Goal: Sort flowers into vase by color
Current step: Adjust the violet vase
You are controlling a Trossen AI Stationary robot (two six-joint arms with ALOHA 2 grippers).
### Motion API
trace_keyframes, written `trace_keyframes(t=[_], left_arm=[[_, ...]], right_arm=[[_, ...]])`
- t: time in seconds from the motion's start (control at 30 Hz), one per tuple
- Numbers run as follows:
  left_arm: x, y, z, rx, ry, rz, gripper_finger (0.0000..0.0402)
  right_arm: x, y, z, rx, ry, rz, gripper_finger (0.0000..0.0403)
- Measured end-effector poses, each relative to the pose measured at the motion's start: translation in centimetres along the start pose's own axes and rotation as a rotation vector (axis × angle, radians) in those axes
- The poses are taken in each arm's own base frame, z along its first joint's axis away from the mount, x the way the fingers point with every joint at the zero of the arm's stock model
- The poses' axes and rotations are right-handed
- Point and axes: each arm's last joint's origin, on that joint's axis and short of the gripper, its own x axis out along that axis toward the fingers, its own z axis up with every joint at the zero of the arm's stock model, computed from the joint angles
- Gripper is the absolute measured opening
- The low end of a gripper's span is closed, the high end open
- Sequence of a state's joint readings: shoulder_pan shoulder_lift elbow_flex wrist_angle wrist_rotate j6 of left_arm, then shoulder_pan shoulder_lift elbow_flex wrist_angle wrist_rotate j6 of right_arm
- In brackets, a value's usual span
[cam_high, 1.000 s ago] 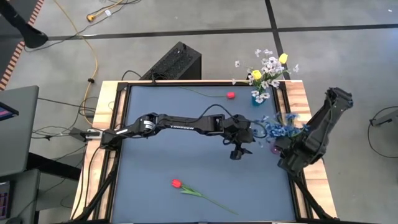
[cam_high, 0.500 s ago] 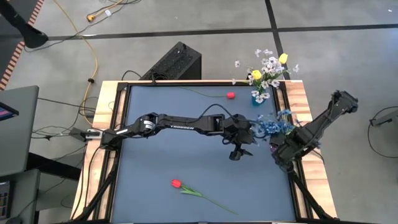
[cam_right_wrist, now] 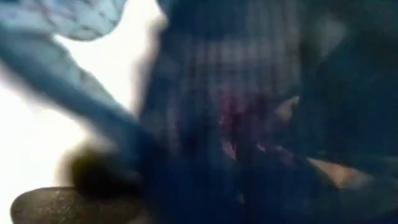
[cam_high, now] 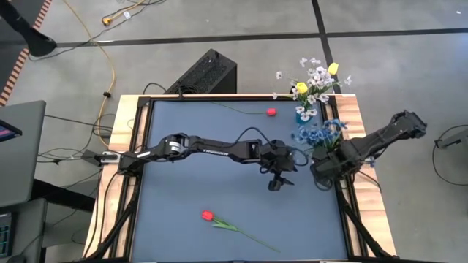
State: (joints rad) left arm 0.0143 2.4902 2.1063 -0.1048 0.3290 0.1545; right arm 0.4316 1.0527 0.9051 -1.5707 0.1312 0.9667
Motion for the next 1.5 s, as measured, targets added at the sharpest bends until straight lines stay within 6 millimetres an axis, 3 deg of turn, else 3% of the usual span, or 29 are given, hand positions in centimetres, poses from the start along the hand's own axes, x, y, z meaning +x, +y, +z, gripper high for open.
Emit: trace_keyframes(t=[0.3, 0.7, 0.93, 1.07, 1.5], left_arm=[[0.5, 0.0, -1.4, -0.038, -0.005, 0.020, 0.0271], [0.6, 0.6, 0.3, -0.039, -0.231, 0.130, 0.0271], [3.6, 1.2, -3.1, -0.123, -0.231, 0.115, 0.0271], [4.4, 1.4, -3.8, -0.149, -0.226, 0.091, 0.0271], [4.3, 1.8, -1.5, -0.051, -0.403, 0.164, 0.0271]], right_arm=[[0.0, -0.2, 0.3, 0.022, 0.017, 0.008, 0.0126], [0.0, -0.1, 0.2, 0.057, 0.031, 0.018, 0.0149], [0.0, 0.3, 0.1, 0.046, 0.062, 0.093, 0.0172], [-0.1, 0.5, -0.3, 0.035, 0.056, 0.096, 0.0187], [-0.3, 1.3, -0.9, 0.002, 0.170, 0.216, 0.0192]])
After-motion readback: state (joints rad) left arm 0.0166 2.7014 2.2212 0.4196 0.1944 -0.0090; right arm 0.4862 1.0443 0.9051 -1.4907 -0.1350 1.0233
